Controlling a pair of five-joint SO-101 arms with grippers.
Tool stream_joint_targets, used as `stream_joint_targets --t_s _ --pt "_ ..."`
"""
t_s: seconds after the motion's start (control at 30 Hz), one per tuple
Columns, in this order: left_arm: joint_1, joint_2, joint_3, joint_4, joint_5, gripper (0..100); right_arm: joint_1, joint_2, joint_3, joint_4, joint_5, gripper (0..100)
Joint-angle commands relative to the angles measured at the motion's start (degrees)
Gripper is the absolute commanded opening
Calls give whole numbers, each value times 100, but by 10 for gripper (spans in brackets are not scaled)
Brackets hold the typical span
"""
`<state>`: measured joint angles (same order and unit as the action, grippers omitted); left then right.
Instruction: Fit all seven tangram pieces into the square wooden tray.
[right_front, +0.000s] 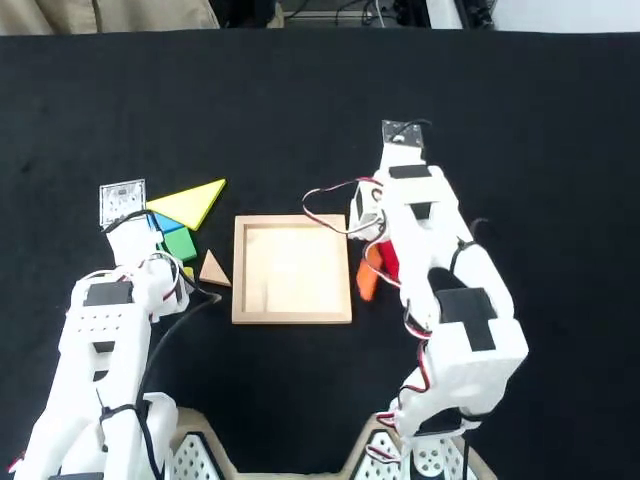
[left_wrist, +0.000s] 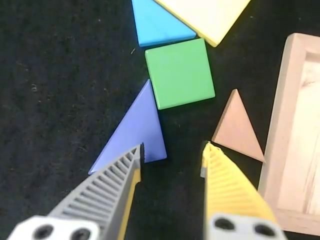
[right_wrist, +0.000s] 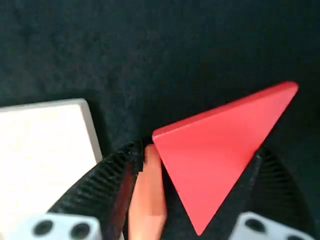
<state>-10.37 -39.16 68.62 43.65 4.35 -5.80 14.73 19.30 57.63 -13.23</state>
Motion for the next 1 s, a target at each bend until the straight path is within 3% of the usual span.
stream_joint_targets --t_s 0.0,0.67,0.87,0.97 --pt "-48 -62 -40 -105 53 203 193 -13 -303 -79 -70 344" --pt "-48 -62 -40 -114 53 203 527 259 -277 -281 -79 336" --pt "-48 -62 -40 -114 53 203 527 277 -295 -290 -79 162" --pt "-48 -62 -40 -114 53 202 527 259 -295 -299 -70 135"
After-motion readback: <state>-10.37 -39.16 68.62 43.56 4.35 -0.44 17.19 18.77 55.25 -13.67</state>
